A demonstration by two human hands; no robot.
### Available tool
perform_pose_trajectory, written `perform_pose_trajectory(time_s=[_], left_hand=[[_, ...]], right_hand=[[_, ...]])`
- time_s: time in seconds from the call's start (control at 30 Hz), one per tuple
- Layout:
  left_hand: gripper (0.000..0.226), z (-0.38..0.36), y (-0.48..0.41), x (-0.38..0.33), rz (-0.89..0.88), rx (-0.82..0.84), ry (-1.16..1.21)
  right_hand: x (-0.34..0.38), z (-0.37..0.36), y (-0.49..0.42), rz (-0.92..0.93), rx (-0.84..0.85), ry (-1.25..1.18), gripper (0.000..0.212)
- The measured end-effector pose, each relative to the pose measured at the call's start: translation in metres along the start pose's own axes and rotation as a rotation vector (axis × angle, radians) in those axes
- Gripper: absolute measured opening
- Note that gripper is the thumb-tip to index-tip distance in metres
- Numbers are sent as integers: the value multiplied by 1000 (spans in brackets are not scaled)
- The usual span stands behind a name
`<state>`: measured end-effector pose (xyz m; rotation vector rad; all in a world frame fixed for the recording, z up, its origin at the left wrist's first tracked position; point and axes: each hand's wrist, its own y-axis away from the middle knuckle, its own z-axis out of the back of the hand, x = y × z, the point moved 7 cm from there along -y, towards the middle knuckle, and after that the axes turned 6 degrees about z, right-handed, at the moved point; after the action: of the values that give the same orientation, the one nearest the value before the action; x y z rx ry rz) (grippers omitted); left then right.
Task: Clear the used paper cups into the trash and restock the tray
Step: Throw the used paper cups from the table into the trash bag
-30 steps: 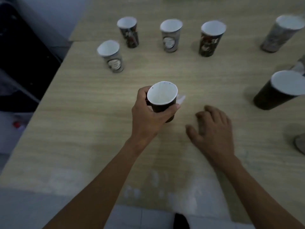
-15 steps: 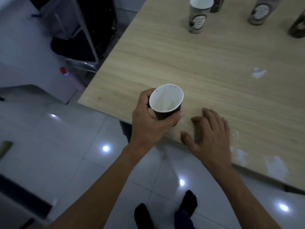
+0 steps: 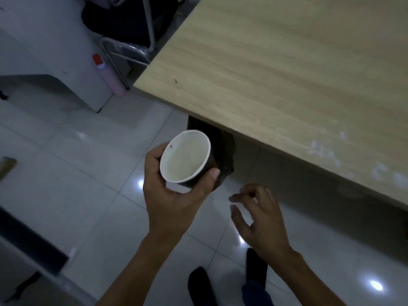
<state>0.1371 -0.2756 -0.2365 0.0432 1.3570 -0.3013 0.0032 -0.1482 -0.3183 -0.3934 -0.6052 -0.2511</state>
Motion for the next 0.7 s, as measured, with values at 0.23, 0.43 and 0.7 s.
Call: perform_pose_trajectory(time_s=[0.23,0.43,0.7], left_hand=[[61,-13,8,92,203,42,-30],[69,-32,-6,122,267,83,-48],[66,-79,-20,137,348,131,-40]], right_hand=[[-79,-96,-38,-502,182,-527,25],[-117,-160,-56,-843,247,-843,36],[-135,-140,-26,-951,209,-657,21]])
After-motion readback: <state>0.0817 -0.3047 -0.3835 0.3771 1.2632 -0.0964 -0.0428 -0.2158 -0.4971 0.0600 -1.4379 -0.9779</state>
